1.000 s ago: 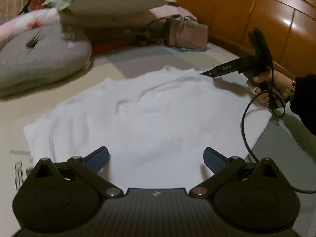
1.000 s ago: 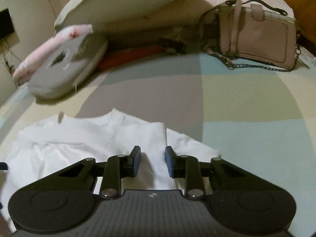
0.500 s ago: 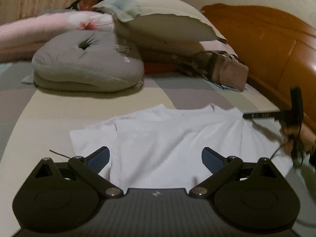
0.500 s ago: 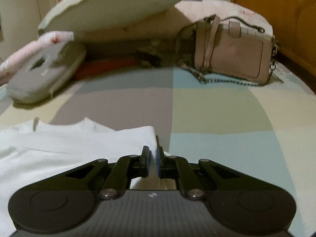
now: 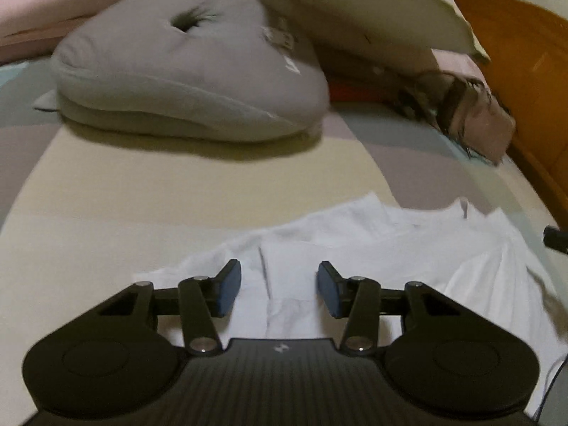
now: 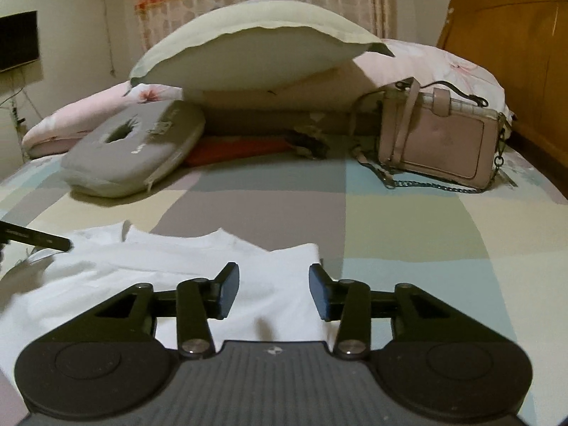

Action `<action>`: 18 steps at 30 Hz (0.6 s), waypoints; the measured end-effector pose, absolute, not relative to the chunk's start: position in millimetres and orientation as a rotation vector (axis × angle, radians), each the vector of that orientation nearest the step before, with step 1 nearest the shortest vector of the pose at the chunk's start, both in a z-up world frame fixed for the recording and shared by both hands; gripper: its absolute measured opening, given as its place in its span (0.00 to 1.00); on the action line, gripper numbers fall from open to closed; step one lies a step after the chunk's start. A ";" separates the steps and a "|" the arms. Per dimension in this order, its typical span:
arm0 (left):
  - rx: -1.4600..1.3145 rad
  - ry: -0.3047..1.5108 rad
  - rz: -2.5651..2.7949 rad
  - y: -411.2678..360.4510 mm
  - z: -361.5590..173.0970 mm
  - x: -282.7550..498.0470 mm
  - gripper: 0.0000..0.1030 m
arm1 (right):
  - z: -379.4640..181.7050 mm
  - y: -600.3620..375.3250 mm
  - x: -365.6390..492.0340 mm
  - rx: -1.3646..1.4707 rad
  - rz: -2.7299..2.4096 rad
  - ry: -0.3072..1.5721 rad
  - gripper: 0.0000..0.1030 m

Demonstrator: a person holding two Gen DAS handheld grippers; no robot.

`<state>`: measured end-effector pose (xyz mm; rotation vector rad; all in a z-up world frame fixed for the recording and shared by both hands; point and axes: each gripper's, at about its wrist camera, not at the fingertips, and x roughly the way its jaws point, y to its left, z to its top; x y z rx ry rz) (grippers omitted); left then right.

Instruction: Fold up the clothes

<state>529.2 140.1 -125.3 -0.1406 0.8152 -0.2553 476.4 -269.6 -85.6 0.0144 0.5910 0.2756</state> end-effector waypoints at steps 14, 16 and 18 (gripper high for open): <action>0.002 0.709 -0.156 122.1 -109.8 526.9 0.14 | -100.3 -251.0 461.5 -0.040 0.313 0.655 0.54; 0.051 0.679 -0.167 121.4 -101.9 509.7 0.24 | -101.8 -248.6 454.8 -0.057 0.338 0.665 0.59; 0.103 0.663 -0.213 116.8 -96.0 492.6 0.35 | -104.9 -245.3 448.4 -0.086 0.368 0.676 0.59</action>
